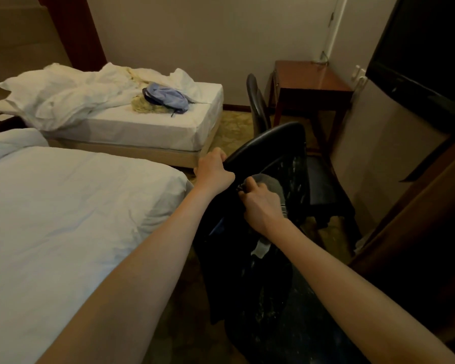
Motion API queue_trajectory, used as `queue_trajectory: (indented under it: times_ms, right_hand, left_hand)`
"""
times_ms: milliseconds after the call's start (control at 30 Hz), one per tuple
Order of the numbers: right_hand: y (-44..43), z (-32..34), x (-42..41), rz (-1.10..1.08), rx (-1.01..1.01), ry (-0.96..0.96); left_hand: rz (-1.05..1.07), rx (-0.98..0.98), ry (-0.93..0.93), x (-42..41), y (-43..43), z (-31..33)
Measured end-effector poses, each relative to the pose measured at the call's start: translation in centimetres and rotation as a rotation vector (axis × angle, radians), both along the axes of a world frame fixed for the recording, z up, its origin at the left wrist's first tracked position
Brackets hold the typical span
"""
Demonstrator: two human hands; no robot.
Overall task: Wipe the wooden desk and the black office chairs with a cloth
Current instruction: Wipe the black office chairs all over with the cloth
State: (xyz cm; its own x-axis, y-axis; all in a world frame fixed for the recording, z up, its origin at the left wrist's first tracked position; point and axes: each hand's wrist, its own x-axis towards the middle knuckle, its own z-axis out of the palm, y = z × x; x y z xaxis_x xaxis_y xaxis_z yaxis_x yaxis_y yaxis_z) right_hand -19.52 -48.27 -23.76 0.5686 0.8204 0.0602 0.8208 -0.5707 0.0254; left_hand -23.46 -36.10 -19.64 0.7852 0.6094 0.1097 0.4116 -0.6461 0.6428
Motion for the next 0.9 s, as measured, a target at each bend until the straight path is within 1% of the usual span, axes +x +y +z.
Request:
queue_trajectory:
  times_ms: [100,200,267,367,400,467,567,633,667,733,800,900]
  right_hand:
    - [-0.2,0.4,-2.3,0.111,-0.081,-0.01]
    - [-0.2,0.4,-4.9,0.177,-0.138,-0.003]
    - [-0.5,0.0,-6.7,0.243,-0.155,0.007]
    - [-1.9,-0.5,-7.8,0.307,-0.144,0.013]
    - [-2.6,-0.6,-7.6,0.316,-0.109,0.002]
    - [-4.1,-0.9,-6.8,0.275,0.067,-0.013]
    - [-4.6,-1.3,-4.8,0.013,0.356,0.028]
    - [-3.2,-1.0,-4.3,-0.114,0.424,0.044]
    - [-2.4,-0.9,-4.4,-0.123,0.403,0.036]
    - [-1.0,-1.0,-5.2,-0.077,0.285,0.001]
    - [-0.8,-1.5,-5.7,-0.05,0.181,-0.022]
    - [-1.5,-1.3,-3.6,-0.033,0.1,-0.063]
  left_hand:
    - [-0.019,-0.027,-0.024,-0.2,0.4,-0.3]
    - [-0.058,0.033,-0.004,-0.3,0.4,-0.3]
    - [-0.088,0.052,0.008,-0.4,0.4,-0.3]
    - [-0.156,0.018,-0.003,-0.7,0.5,-0.2]
    - [-0.185,0.004,-0.014,-0.7,0.5,-0.2]
    - [-0.221,-0.019,-0.031,-0.8,0.5,-0.2]
    - [-0.211,-0.061,-0.103,-0.9,0.5,-0.2]
    - [-0.194,-0.084,-0.162,-1.0,0.3,-0.4]
    - [-0.189,-0.082,-0.173,-1.0,0.3,-0.4]
    - [-0.184,-0.039,-0.159,-0.8,0.3,-0.5]
    - [-0.19,0.051,-0.105,-0.5,0.0,-0.4]
    - [-0.198,0.196,-0.033,1.0,-1.3,0.3]
